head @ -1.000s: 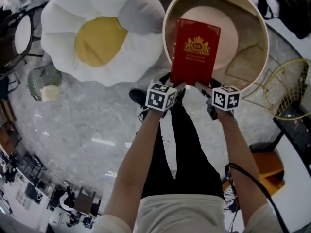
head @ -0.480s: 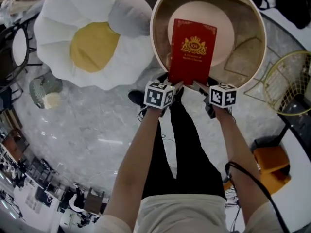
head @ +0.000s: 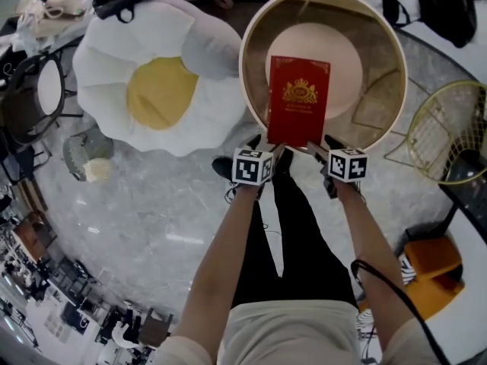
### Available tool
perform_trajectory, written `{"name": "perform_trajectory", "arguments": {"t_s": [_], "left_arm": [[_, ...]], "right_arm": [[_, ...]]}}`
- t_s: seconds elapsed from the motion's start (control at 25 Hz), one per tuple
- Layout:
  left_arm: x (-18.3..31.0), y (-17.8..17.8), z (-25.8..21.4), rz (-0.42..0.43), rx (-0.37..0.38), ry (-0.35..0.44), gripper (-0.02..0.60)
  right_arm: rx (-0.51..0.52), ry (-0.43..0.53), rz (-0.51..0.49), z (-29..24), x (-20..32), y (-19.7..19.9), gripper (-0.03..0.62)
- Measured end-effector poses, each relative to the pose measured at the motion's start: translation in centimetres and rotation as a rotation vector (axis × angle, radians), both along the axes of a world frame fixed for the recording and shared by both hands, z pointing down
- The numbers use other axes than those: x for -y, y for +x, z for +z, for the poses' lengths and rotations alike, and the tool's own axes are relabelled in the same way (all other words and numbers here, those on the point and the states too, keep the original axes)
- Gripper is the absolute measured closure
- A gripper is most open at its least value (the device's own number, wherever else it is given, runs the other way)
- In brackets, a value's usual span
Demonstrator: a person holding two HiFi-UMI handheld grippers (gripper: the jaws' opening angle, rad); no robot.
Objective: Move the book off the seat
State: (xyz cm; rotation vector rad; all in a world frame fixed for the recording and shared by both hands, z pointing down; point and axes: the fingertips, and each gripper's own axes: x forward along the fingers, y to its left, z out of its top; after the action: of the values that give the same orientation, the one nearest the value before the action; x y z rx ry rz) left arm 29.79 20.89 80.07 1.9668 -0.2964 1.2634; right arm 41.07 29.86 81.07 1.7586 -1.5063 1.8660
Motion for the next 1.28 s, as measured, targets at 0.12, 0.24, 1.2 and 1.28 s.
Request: {"name": "perform_trajectory", "arguments": {"t_s": [0.12, 0.24, 1.2, 1.28], "left_arm": [[0.3, -0.4, -2.7, 0.008, -0.006, 0.018, 0.284], [0.4, -1.3, -6.2, 0.014, -0.006, 0.021, 0.316], [-2.4, -11.7, -30.6, 0.103, -0.272, 0.155, 0.561], [-2.6, -13.3, -32.2, 0.124, -0.293, 0.166, 0.566]], "right_arm": [[-0.003, 0.063, -0.013, -3.6, -0.7, 0.8, 0.285], [0.002, 0.154, -0.065, -8.6, -0.6, 0.4, 0.366], [-0.141, 0.426, 0.043, -33.8, -5.3, -9.1, 0.539], [-0.161, 0.431, 0.061, -35.3, -5.8, -10.6, 0.539]]}}
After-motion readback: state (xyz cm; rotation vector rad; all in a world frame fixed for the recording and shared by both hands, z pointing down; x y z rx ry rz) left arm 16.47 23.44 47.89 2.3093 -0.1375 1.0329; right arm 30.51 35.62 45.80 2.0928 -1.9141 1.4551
